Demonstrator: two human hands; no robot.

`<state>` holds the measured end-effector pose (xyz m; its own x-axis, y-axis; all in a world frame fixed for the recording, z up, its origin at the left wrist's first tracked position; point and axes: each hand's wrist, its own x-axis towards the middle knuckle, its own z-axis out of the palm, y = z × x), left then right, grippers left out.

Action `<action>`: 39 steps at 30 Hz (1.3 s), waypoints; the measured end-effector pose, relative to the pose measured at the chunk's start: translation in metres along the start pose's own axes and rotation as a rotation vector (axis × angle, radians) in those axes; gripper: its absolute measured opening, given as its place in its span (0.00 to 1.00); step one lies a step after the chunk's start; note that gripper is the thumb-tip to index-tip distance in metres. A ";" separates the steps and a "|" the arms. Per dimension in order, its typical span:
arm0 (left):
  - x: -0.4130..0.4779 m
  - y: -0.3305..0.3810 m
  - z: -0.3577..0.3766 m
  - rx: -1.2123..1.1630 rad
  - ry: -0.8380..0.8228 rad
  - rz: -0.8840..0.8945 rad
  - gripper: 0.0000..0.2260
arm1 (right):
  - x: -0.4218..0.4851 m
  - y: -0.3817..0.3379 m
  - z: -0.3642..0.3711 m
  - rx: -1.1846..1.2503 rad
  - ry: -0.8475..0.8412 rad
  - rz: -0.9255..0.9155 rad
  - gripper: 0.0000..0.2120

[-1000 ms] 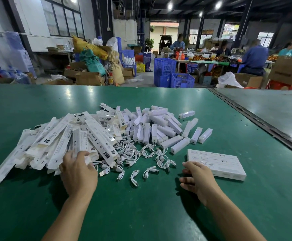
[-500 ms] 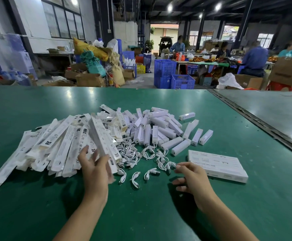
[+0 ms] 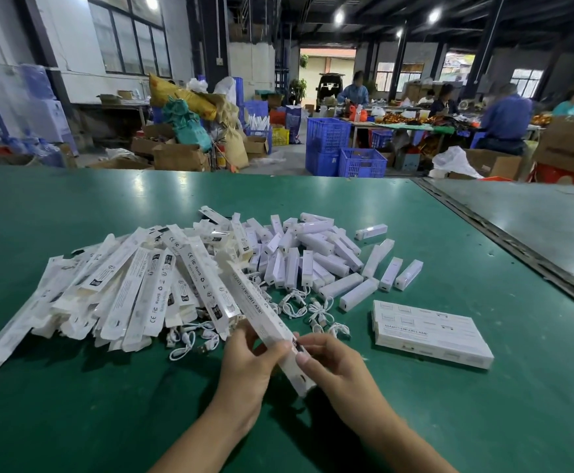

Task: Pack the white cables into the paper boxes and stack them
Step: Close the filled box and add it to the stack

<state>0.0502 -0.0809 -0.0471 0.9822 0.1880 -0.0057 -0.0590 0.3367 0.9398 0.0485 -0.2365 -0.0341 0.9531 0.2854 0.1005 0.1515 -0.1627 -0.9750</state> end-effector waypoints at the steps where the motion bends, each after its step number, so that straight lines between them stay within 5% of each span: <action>1: 0.000 0.001 0.001 -0.042 -0.015 -0.006 0.22 | 0.001 0.001 0.000 -0.023 -0.002 -0.006 0.10; 8: -0.001 0.002 0.005 -0.207 -0.157 -0.079 0.26 | 0.002 0.006 0.001 0.041 0.074 0.012 0.08; 15: 0.017 0.023 -0.023 -0.481 0.069 -0.013 0.24 | 0.000 0.006 -0.007 0.150 -0.034 0.074 0.12; 23: 0.024 0.030 -0.029 -0.580 0.073 -0.013 0.26 | -0.003 -0.003 -0.004 0.209 -0.143 0.155 0.19; 29: 0.025 0.029 -0.031 -0.536 0.084 -0.010 0.10 | -0.004 -0.004 -0.005 0.151 -0.286 0.119 0.11; 36: 0.020 0.028 -0.024 -0.543 0.023 -0.014 0.16 | -0.004 0.003 -0.003 -0.150 -0.129 -0.064 0.07; 39: 0.016 0.024 -0.018 -0.423 -0.074 -0.061 0.16 | -0.002 0.003 -0.001 -0.085 -0.035 -0.039 0.09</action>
<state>0.0611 -0.0536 -0.0307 0.9954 0.0944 -0.0175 -0.0534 0.6961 0.7159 0.0476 -0.2382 -0.0375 0.9366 0.3257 0.1294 0.2114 -0.2304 -0.9498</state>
